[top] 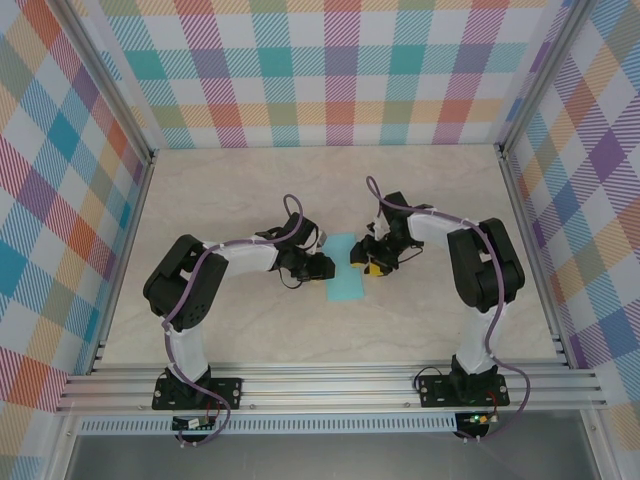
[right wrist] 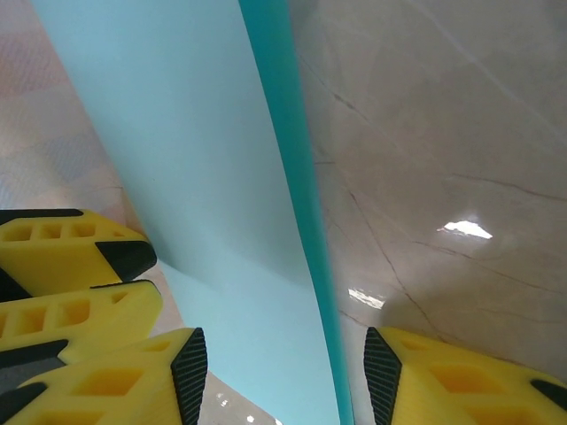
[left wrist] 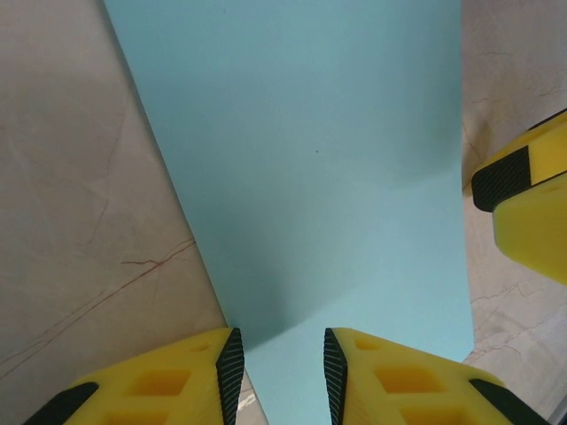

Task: Fold a paper plane with a square sheet of paper (fold left side to right side)
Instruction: Fold the triangle a second time at the center of the table.

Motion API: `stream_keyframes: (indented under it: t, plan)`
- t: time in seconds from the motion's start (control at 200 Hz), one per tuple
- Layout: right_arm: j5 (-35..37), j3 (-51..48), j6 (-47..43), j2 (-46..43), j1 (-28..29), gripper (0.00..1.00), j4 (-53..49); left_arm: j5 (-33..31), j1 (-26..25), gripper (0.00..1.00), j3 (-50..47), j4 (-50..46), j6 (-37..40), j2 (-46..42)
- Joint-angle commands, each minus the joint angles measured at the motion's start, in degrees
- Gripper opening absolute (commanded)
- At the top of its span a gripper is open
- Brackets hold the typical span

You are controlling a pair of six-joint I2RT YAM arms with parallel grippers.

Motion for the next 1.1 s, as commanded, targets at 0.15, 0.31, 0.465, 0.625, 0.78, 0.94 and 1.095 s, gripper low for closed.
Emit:
stream_keyframes:
  t: [0.15, 0.31, 0.465, 0.625, 0.78, 0.94, 1.095]
  plan:
    - [-4.3, 1.0, 1.3, 2.1, 1.1, 0.48, 1.0, -0.8, 0.6, 0.32, -1.6, -1.3, -0.3, -1.4]
    - [-5.6, 0.8, 1.9, 1.1, 1.1, 0.45, 2.0, -0.6, 0.8, 0.32, -2.0, -0.8, -0.2, -2.2]
    - [-5.7, 1.0, 2.4, -0.9, 1.0, 0.42, 2.4, -0.9, 1.5, 0.34, -3.2, -0.1, 0.3, -5.2]
    - [-6.9, 1.4, 3.3, -2.5, 1.0, 0.40, 2.8, -2.0, 1.7, 0.41, -6.3, 2.2, 2.6, -10.7]
    - [-9.1, 1.8, 4.4, -4.0, 1.0, 0.40, 3.6, -0.5, 0.8, 0.48, -11.4, 7.5, 5.8, -17.9]
    - [-11.2, 2.9, 4.9, -4.8, 1.1, 0.42, 3.8, -4.1, -2.8, 0.52, -15.2, 8.0, 10.7, -25.3]
    - [-12.9, 3.2, 5.7, -5.3, 1.1, 0.42, 4.1, -8.5, -7.1, 0.57, -16.7, 6.9, 14.0, -29.3]
